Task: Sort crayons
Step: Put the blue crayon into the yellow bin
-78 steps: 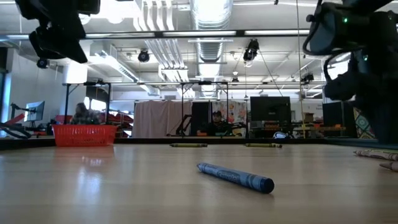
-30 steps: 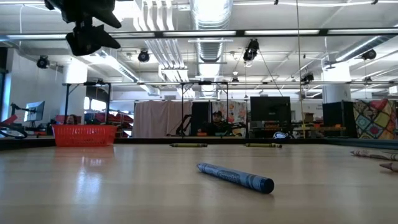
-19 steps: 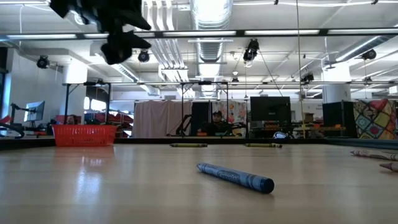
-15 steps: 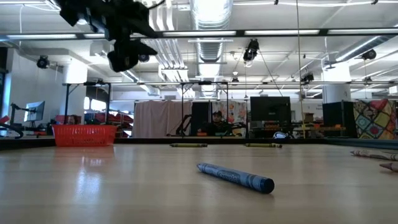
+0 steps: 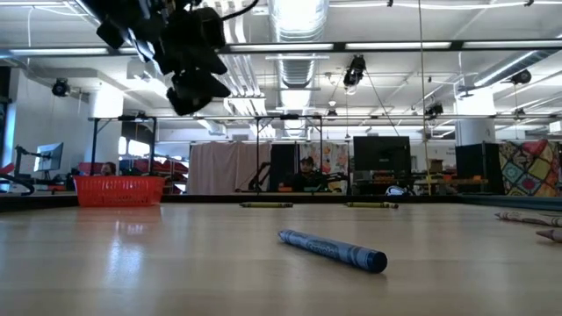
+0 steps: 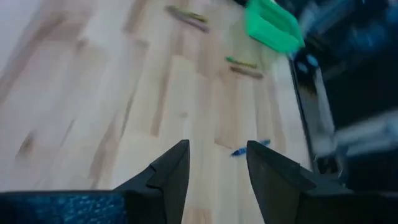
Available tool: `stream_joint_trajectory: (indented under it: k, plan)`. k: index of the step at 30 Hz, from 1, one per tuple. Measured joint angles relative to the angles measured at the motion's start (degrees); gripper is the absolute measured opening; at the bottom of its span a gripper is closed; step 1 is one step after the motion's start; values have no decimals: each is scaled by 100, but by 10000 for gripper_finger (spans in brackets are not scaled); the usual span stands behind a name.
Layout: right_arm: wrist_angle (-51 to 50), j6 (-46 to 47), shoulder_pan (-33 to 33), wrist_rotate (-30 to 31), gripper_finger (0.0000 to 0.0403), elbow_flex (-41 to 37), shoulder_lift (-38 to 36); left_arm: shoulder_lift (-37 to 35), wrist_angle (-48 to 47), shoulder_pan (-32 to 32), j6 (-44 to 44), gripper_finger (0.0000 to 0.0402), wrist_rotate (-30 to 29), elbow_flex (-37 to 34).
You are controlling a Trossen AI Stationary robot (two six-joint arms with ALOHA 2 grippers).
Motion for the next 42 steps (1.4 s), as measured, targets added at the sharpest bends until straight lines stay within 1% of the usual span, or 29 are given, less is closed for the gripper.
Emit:
stream_joint_trajectory:
  k: [5,10,12,15,17,22,24,31,38,42]
  plan:
    - [-582,-594,-792,-35,162,-88,-9,607,470,-346,1460,127,278,93]
    - [-586,-1140,-1561,-30,149,-107,-9,1542,549,-571,2337,116,662,615]
    - [-508,-1326,-1746,-58,147,-107,-9,1956,542,-622,2544,115,984,864]
    - [-423,-1603,-1861,-300,145,-95,-18,2535,537,-715,2793,114,1730,1250]
    - [-426,-1701,-1864,-487,146,-81,-20,2873,542,-824,2977,114,1878,1484]
    - [-430,-1698,-1851,-804,144,-79,-20,3500,507,-1090,3712,114,1792,1943]
    - [-426,-1679,-1851,-828,144,-79,-20,3693,494,-1169,3904,114,1690,2112]
    - [-425,-1699,-1849,-827,144,-17,-20,4288,330,-1286,4150,114,1624,2509]
    - [-454,-1786,-1823,-826,144,-17,-20,4746,286,-1493,4740,114,1046,2601]
    - [-513,-1842,-1823,-826,144,-17,-21,4826,402,-1584,4786,114,672,2613]
